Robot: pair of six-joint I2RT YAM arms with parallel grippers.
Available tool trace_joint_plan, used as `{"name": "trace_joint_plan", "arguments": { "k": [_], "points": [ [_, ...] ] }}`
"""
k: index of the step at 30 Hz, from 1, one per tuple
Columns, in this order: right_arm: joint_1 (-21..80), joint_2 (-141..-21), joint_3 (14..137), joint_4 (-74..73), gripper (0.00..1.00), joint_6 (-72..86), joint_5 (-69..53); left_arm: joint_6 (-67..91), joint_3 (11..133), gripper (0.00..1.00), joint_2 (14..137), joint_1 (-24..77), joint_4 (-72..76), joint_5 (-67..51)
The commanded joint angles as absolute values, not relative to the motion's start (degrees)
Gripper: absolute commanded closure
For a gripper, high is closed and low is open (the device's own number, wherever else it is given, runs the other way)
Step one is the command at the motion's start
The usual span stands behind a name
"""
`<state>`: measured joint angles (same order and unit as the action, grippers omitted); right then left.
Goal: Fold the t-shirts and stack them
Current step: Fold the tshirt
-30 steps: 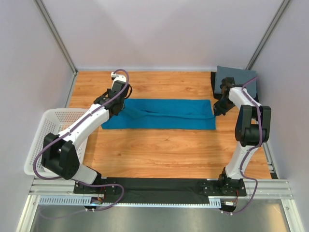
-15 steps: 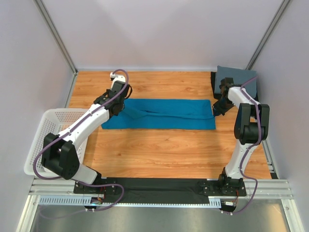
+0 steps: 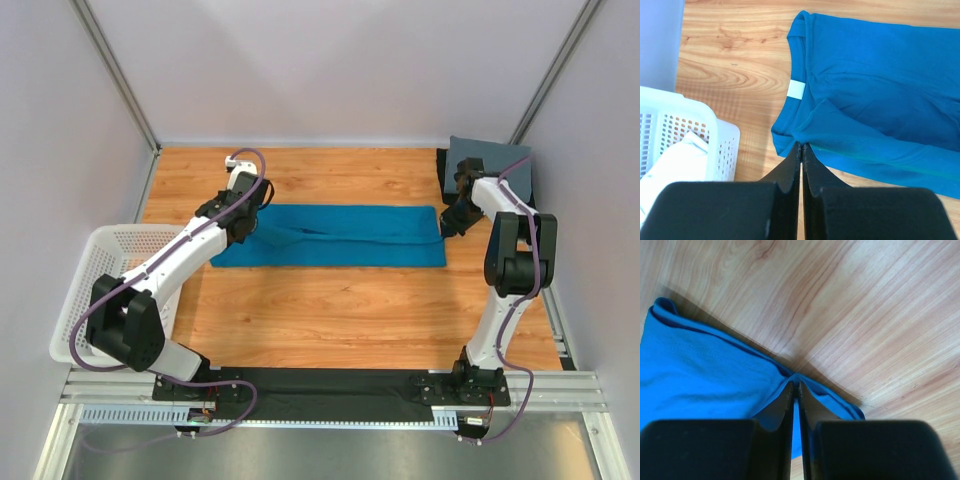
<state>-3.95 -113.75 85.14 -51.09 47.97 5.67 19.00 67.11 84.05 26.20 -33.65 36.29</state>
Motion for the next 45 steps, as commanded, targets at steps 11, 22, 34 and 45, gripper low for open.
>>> {"name": "trace_joint_plan", "arguments": {
  "k": [11,22,34,45],
  "points": [
    [-3.0,-109.8,88.0,-46.3,0.28,43.9,3.1,19.5,71.0,1.0,89.4,25.8,-28.8,36.1],
    [-2.5,-101.8,84.5,-43.7,0.21,40.5,4.7,17.1,79.5,1.0,96.5,25.8,-28.0,38.2],
    [-2.5,-101.2,81.9,-42.5,0.2,40.1,3.5,22.6,94.8,1.0,111.1,25.8,-40.1,41.8],
    [-2.5,-102.0,81.2,-42.3,0.2,39.3,3.3,25.8,98.0,1.0,115.7,25.6,-38.9,43.0]
  ]
}}
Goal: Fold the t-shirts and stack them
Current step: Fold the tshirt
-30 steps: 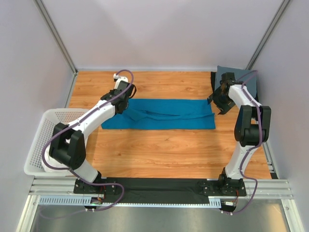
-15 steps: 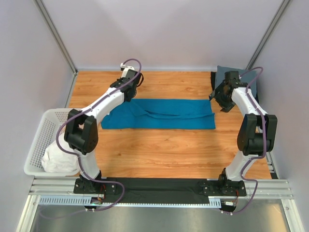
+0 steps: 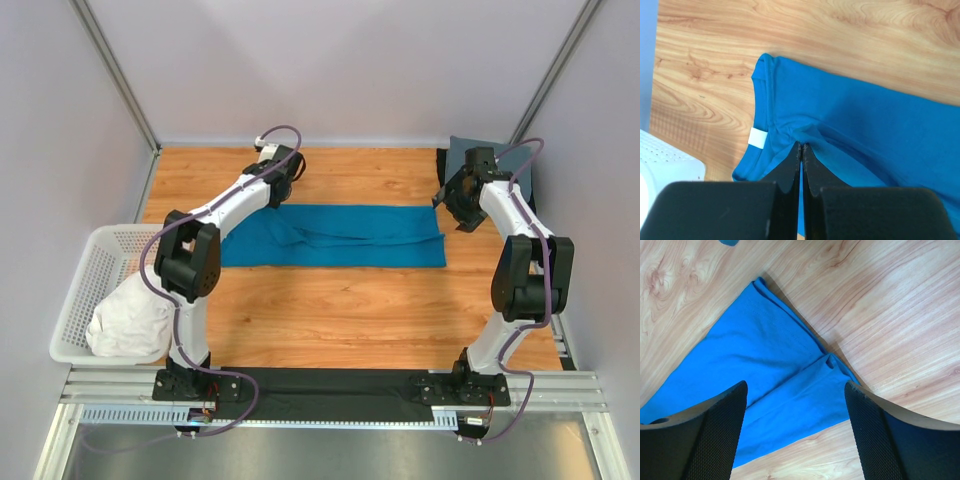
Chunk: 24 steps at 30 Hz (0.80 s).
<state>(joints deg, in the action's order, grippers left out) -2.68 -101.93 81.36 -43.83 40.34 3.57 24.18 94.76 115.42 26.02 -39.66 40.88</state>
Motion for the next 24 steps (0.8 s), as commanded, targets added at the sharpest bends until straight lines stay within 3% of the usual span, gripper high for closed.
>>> {"name": "trace_joint_plan", "arguments": {
  "k": [1,16,20,22,23,24],
  "points": [
    [-2.5,-102.1,81.1,-42.3,0.2,39.3,3.3,25.7,98.2,1.0,115.9,25.6,-38.8,43.3],
    [-2.4,-102.0,79.8,-41.8,0.2,39.1,2.9,28.1,101.2,1.0,120.7,24.0,-38.5,43.8],
    [-2.3,-101.9,79.6,-41.6,0.2,39.2,2.5,27.6,101.8,0.89,121.5,23.6,-36.7,42.7],
    [-2.1,-101.8,79.6,-41.4,0.2,39.2,2.5,26.6,101.7,0.64,121.4,23.5,-35.7,41.7],
    [-2.0,-101.7,79.6,-41.4,0.2,39.2,2.6,26.5,101.7,0.36,121.1,23.5,-35.3,41.4],
    [-2.0,-101.7,79.6,-41.4,0.2,39.2,2.6,26.4,101.6,0.22,120.8,23.5,-35.2,40.4]
  ]
}}
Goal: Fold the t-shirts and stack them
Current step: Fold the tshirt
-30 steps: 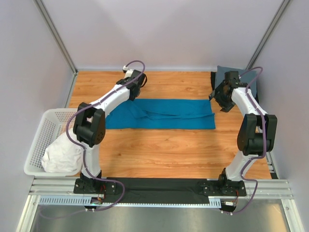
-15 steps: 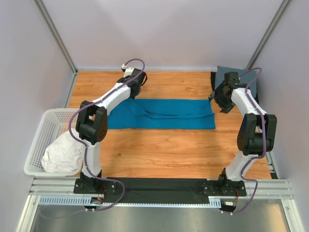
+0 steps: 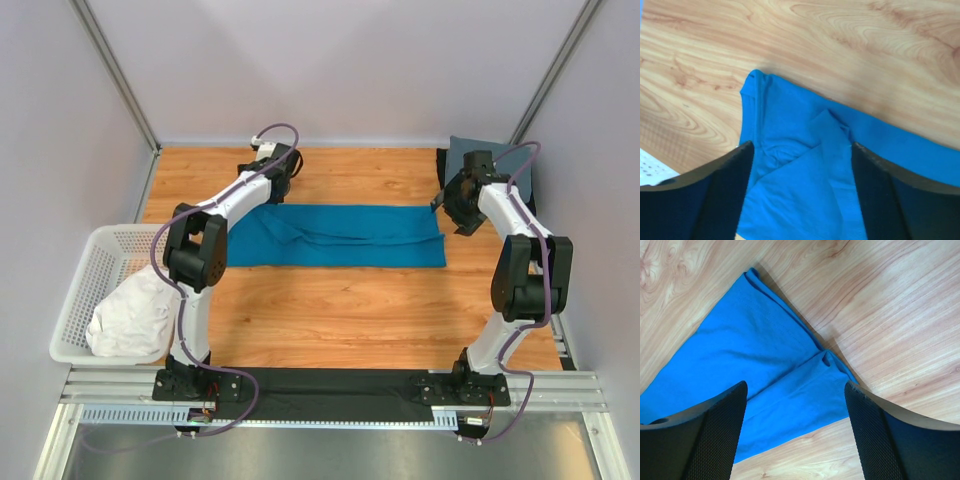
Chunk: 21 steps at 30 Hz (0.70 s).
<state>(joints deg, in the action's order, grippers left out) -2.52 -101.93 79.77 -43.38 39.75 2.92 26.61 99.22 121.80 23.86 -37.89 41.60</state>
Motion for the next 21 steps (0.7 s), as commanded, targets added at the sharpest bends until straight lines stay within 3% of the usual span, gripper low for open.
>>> {"name": "trace_joint_plan", "arguments": {
  "k": [1,2,3,12,16,21],
  "points": [
    [-1.8,-101.4,79.6,-41.4,0.2,39.1,2.6,26.2,101.3,0.12,120.3,23.5,-35.2,39.7],
    [-1.8,-101.3,79.6,-41.3,0.2,39.2,2.5,26.4,100.9,0.01,118.9,23.4,-35.3,39.0],
    [-1.8,-101.1,79.5,-41.3,0.2,39.2,2.6,26.5,100.4,0.0,117.9,23.4,-35.3,37.2],
    [6.1,-99.3,80.5,-42.1,0.18,34.2,8.1,41.6,81.6,0.01,98.5,22.9,-30.1,14.6],
    [8.7,-98.9,79.0,-41.9,0.18,35.1,8.1,53.4,66.8,0.0,92.1,22.9,-21.8,10.6],
    [9.6,-97.7,77.7,-41.1,0.18,34.7,7.3,58.8,58.7,0.0,90.0,22.9,-13.5,8.2]
  ]
}}
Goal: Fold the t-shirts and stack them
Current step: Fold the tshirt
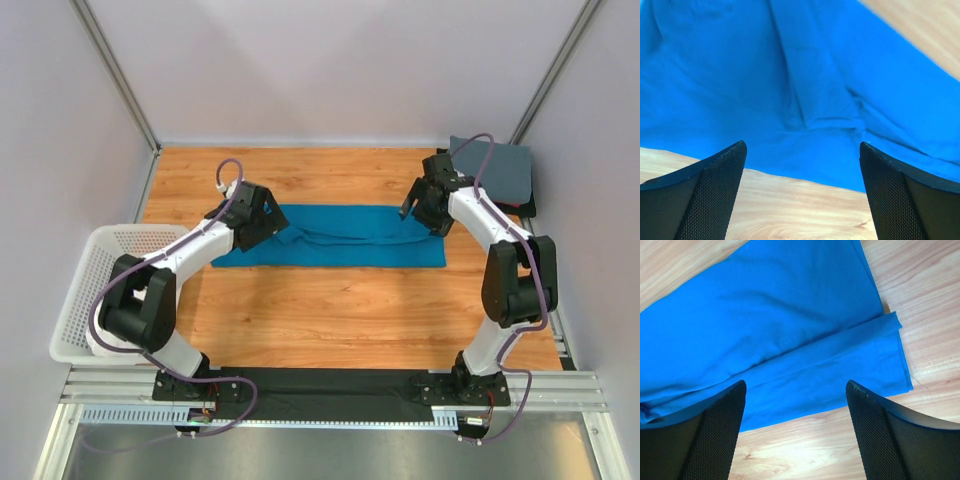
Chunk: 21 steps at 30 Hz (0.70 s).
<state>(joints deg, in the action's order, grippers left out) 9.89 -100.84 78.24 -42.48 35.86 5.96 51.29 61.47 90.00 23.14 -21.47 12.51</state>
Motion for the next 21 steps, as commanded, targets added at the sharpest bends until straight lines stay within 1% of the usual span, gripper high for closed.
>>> {"name": "trace_joint_plan", "arguments": {
  "k": [1,7,10,17,21],
  "points": [
    [9.8,-97.6,77.6,-41.1,0.18,34.5,7.4,60.2,57.4,0.0,90.2,22.9,-11.1,7.7],
    [10.0,-97.0,76.6,-41.5,0.18,34.4,8.2,63.2,56.6,0.01,94.6,22.9,-2.7,2.7],
    [10.0,-97.1,76.6,-42.0,0.18,33.8,8.9,63.6,58.3,0.02,97.9,22.9,-2.1,1.9],
    [10.0,-97.9,77.0,-42.9,0.17,33.3,10.3,64.9,59.8,0.05,100.5,22.9,-2.7,2.9],
    [10.0,-98.7,77.7,-43.2,0.17,33.1,10.5,64.8,60.9,0.1,102.1,22.9,-1.9,2.3]
  ]
}}
